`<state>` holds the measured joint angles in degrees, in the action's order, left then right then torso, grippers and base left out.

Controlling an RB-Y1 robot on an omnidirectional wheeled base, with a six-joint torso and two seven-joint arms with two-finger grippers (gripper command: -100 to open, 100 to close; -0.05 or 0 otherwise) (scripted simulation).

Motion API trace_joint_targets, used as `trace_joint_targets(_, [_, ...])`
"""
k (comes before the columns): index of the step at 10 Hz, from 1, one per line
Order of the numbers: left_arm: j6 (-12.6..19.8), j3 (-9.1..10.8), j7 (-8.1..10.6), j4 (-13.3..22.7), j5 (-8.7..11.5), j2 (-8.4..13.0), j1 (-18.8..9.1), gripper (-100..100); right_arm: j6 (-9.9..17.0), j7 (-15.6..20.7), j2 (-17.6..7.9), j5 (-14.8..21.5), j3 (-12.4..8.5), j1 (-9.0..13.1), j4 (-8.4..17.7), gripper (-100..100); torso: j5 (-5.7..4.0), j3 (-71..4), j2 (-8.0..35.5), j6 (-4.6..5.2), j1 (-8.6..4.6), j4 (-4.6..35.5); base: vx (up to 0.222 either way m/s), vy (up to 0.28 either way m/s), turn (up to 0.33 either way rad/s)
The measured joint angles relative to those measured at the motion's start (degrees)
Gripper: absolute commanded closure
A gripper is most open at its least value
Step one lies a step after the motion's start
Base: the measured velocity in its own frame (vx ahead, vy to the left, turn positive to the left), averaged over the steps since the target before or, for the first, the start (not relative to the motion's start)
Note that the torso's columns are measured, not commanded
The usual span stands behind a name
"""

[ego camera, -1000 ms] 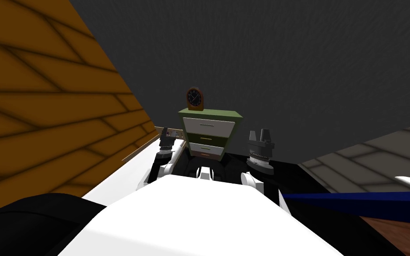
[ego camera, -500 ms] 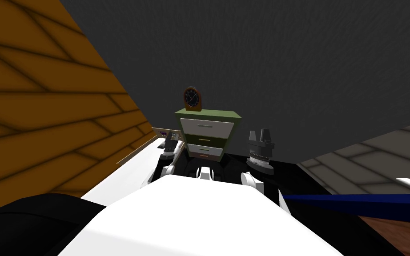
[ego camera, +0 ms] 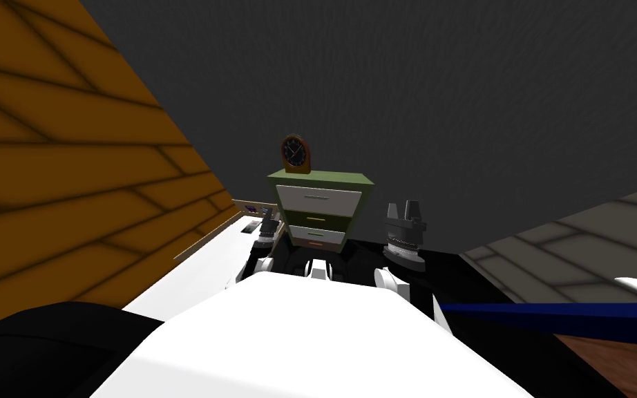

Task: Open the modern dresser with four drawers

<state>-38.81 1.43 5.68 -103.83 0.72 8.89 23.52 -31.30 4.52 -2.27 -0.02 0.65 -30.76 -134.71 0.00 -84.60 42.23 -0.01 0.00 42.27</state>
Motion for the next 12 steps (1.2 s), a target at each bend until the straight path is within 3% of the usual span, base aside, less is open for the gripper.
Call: trace_joint_targets(12, [-5.4,-1.37,-1.69,19.8,-1.0,-0.1,-3.8,-100,0.0,0.0,0.0,0.0,0.0,0.0,0.0,0,0.01,0.0,0.0,0.01,0.01,0.0,0.048,-0.021,-0.024])
